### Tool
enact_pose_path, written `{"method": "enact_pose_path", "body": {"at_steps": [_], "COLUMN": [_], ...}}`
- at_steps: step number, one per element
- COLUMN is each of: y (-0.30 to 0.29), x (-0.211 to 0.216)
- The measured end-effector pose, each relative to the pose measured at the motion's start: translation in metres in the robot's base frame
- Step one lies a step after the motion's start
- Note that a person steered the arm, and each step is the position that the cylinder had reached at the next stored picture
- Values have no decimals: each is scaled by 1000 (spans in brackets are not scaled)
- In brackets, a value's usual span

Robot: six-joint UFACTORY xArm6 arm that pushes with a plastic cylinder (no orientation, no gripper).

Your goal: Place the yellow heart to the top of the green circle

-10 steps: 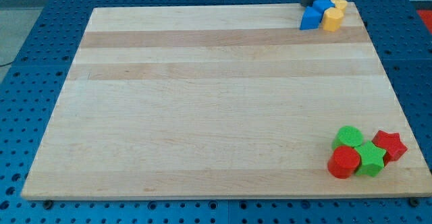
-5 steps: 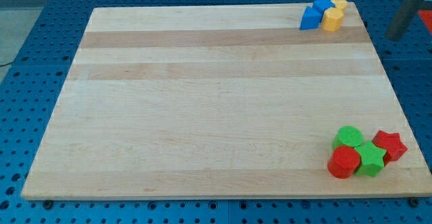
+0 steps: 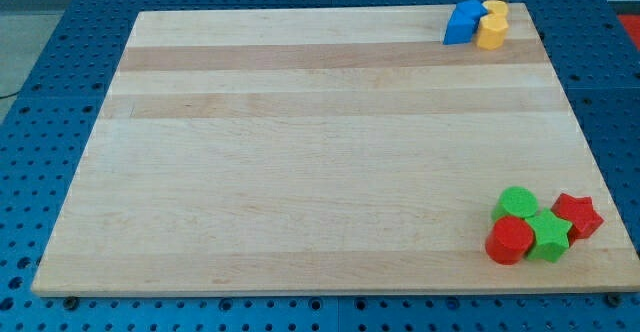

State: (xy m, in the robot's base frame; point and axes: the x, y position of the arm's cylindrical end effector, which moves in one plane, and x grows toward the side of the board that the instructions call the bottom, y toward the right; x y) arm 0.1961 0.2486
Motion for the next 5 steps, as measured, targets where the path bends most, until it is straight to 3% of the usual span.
{"method": "enact_pose_path", "body": {"at_steps": [5], "y": [-7], "x": [136]}}
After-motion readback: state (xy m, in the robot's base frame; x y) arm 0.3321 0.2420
